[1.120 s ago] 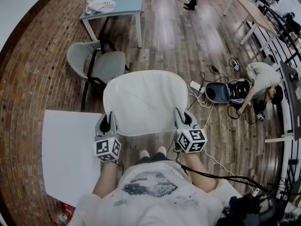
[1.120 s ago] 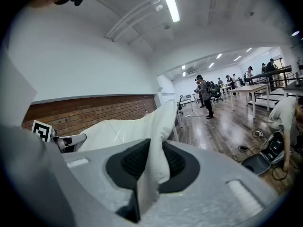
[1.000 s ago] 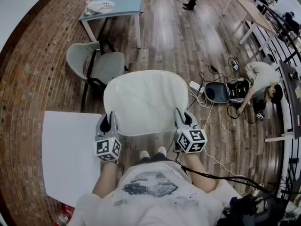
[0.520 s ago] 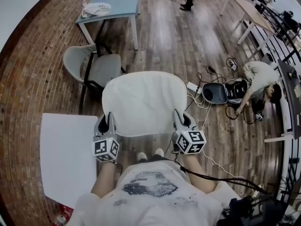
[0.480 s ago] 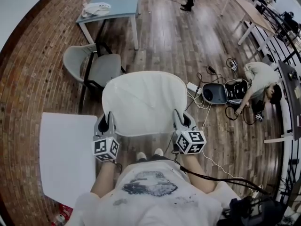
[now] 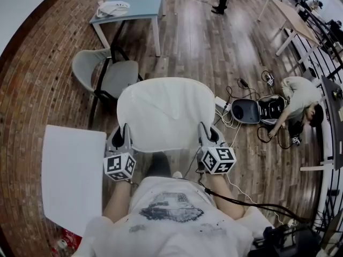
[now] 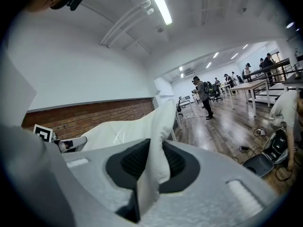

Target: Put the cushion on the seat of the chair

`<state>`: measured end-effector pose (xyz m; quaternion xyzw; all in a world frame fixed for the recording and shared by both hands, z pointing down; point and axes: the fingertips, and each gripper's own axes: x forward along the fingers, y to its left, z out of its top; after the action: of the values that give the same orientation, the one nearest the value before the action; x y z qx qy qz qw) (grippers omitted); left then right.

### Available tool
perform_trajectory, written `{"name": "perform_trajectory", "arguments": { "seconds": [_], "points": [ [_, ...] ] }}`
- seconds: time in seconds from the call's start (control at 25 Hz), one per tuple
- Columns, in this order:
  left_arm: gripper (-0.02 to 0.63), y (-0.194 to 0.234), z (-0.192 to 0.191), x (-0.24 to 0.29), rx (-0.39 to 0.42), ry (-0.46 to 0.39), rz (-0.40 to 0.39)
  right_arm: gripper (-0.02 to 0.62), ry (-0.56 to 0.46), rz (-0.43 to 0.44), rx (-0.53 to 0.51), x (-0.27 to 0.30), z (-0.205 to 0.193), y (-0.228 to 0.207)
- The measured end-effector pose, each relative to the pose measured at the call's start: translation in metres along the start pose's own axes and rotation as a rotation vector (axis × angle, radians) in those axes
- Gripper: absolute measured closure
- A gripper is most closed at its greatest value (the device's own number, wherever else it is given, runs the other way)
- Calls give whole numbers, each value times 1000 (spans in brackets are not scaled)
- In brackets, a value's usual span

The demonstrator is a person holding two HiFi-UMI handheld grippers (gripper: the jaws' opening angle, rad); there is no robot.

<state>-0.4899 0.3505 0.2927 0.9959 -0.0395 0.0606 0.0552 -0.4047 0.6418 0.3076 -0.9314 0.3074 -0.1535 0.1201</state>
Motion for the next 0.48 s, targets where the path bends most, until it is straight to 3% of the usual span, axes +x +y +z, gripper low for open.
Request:
{"name": "perform_trajectory", "arguments": {
  "seconds": [0.24, 0.48],
  "points": [
    [561, 6, -11, 52, -15, 26, 2, 549, 34, -7, 12, 43, -2, -24],
    [561, 38, -14, 137, -34, 44, 7, 549, 64, -10, 3, 131, 14, -42]
  ]
}}
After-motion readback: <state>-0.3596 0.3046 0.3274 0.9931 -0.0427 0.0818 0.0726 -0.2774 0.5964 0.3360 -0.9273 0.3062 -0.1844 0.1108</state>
